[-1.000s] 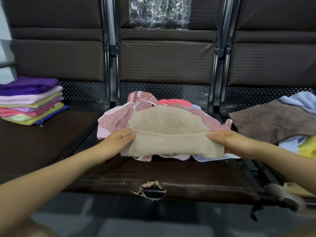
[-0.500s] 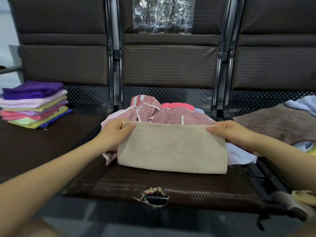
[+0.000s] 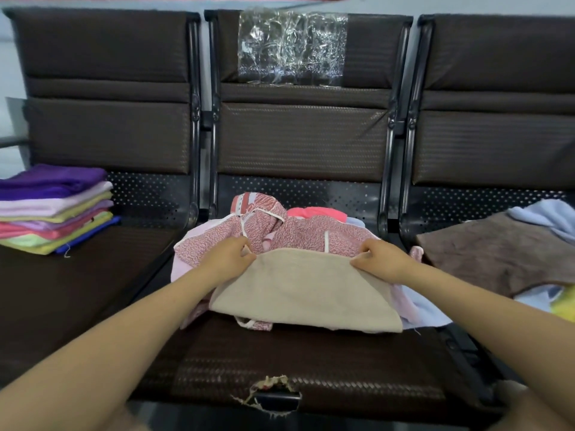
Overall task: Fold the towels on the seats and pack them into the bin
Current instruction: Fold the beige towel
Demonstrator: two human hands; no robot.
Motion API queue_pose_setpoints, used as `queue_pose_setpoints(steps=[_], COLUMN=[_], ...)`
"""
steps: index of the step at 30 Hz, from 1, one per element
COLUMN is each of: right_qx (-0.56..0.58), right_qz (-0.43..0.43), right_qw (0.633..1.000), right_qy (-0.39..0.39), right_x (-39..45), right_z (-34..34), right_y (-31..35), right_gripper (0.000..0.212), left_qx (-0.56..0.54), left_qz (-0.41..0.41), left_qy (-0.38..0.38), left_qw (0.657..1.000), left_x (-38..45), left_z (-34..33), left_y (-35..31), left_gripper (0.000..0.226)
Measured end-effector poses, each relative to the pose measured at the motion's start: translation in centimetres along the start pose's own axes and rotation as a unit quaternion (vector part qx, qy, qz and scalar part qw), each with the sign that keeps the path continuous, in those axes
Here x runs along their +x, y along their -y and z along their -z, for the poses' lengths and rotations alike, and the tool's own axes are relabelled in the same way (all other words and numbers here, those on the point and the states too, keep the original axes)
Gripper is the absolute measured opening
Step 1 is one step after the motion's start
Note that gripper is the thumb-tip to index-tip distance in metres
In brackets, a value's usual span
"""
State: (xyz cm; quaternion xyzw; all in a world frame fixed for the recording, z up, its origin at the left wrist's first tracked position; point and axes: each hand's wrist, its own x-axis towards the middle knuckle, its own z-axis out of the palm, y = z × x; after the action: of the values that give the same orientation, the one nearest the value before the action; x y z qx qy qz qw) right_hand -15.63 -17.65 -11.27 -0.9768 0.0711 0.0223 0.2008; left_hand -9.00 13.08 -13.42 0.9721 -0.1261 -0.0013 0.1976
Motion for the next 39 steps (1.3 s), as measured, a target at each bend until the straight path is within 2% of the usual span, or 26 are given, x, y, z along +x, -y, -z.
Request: queue_pose_setpoints(steps=[2,4,6,9,12,14,17,19,21,23,25,27,31,34,39], right_qx=[0.028,0.141,0.313,0.432,0.449,0.445,0.467,0.496,0.538,0.555,0.549,0.524,0.528,0.541,0.511], right_qz=[-0.034,-0.084,-0.153,-0.195,-0.211,-0.222,-0.224,-0.218,-0.192,-0.166,-0.164,-0.169,-0.157,-0.126,-0.054], right_qw=[0.999,0.987,0.937,0.878,0.854,0.844,0.834,0.825,0.808,0.810,0.819,0.835,0.834,0.830,0.853], right_qy=[-0.006,0.003,0.037,0.068,0.159,0.199,0.190,0.162,0.143,0.094,0.034,0.009,0.020,0.038,0.088], right_x=[-0.1,-0.4,-1.3,-3.1,-4.5,-5.4,-6.3,-6.6,-6.8,-7.0,-6.8,-6.6,-6.6,-6.1,-5.7], right_z=[0.3,0.6,0.9,1.6,1.8,1.5,0.6,0.3,0.7,1.9,3.1,4.2,5.4,5.1,2.8], right_y=[-0.1,-0.5,-0.9,-1.7,-2.3,-2.5,-2.8,-2.6,-1.9,-1.2,-1.1,-1.1,0.5,3.1,9.6], right_gripper=[0.023,0.029,0.026,0.022,0.028,0.032,0.032,0.032,0.024,0.018,0.025,0.034,0.025,0.023,0.002], left_qx=[-0.016,-0.027,-0.042,-0.135,-0.280,-0.300,-0.258,-0.212,-0.213,-0.285,-0.389,-0.467,-0.501,-0.514,-0.544], left_qz=[0.012,0.023,0.037,0.071,0.142,0.164,0.189,0.220,0.241,0.272,0.286,0.271,0.233,0.236,0.270], left_qy=[0.004,0.001,-0.023,-0.026,0.042,0.072,0.067,0.061,0.055,0.046,0.058,0.085,0.076,0.059,0.042], left_qw=[1.000,0.999,0.998,0.988,0.949,0.937,0.945,0.950,0.945,0.918,0.874,0.837,0.830,0.822,0.794], left_x=[0.0,-0.4,-1.1,-2.6,-4.2,-5.3,-6.0,-6.3,-6.2,-6.3,-6.8,-7.1,-7.3,-7.4,-7.4], left_z=[0.5,1.2,1.8,2.3,2.4,2.3,1.9,1.7,1.3,0.9,0.7,0.2,-0.7,-0.5,1.0], left_y=[0.3,1.0,1.7,1.9,1.5,1.3,0.6,0.0,-0.1,-0.4,-1.3,-1.9,-2.8,-3.0,-2.9], left_gripper=[0.023,0.028,0.028,0.015,0.009,0.011,0.020,0.032,0.049,0.049,0.037,0.029,0.013,0.024,0.024])
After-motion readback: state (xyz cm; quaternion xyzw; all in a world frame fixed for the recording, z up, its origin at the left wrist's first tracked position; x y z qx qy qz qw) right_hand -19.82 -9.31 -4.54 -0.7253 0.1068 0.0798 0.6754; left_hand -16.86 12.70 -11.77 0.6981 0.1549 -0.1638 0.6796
